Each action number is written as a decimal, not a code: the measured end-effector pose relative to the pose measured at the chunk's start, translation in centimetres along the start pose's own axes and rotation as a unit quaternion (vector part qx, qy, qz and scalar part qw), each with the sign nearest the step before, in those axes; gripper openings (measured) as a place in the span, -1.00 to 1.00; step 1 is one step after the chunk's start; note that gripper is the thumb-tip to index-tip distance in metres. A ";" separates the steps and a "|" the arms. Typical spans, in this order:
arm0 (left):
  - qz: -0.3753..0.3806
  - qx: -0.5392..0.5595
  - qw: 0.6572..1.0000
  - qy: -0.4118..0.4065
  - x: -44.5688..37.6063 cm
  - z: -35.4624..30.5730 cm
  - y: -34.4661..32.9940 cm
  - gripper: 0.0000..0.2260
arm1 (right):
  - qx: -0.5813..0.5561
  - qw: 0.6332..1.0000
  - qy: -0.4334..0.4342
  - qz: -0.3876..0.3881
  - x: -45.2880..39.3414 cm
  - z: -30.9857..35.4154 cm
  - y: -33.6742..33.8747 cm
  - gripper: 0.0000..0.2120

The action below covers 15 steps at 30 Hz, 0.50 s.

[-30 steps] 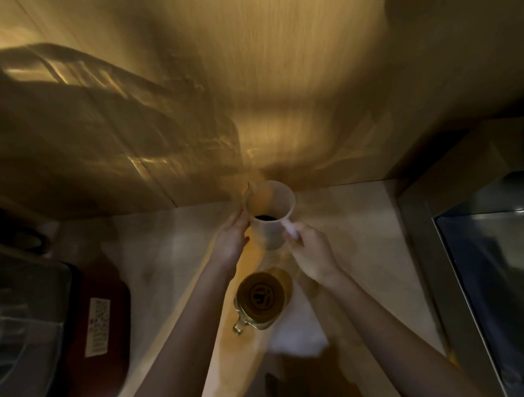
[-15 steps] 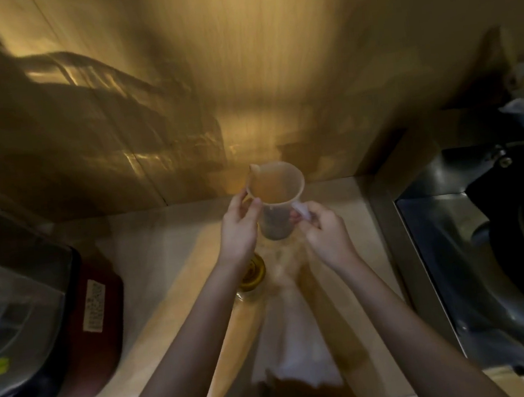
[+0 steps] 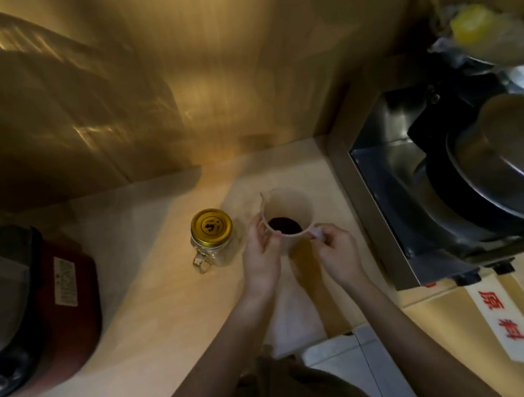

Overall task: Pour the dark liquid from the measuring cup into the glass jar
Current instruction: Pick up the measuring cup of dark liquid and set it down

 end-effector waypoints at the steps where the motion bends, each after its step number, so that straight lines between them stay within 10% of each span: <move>1: 0.005 0.000 1.000 0.008 0.4 0.6 -0.1 -0.57 | 0.001 1.000 -0.006 0.001 0.4 -0.8 -0.2 -0.82; 15: 0.061 -0.020 0.998 0.016 1.7 3.7 -0.8 -0.61 | 0.022 0.999 -0.033 0.006 2.3 -3.6 -0.4 -0.85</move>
Point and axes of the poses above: each hand's wrist, its own x-axis away from the middle knuckle, its own y-axis out of the back of the hand, z = x × y, the point moved 6 cm from there along -x, towards the middle knuckle, and after that the axes turned 12 degrees about z, right-handed, at the moved point
